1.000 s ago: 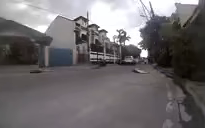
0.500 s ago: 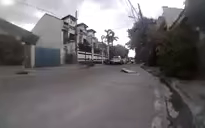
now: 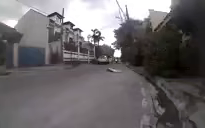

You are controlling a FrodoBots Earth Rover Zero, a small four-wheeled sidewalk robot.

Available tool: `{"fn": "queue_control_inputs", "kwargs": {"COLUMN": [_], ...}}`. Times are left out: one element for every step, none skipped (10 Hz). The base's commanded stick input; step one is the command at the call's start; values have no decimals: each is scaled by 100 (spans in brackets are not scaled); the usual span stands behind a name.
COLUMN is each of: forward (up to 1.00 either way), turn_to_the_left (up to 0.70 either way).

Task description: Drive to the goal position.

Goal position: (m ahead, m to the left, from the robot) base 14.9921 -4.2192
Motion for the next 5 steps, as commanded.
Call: {"fn": "queue_control_inputs", "kwargs": {"forward": [36, 70, 70, 70, 70], "turn_to_the_left": [0, 0, 0, 0, 0]}}
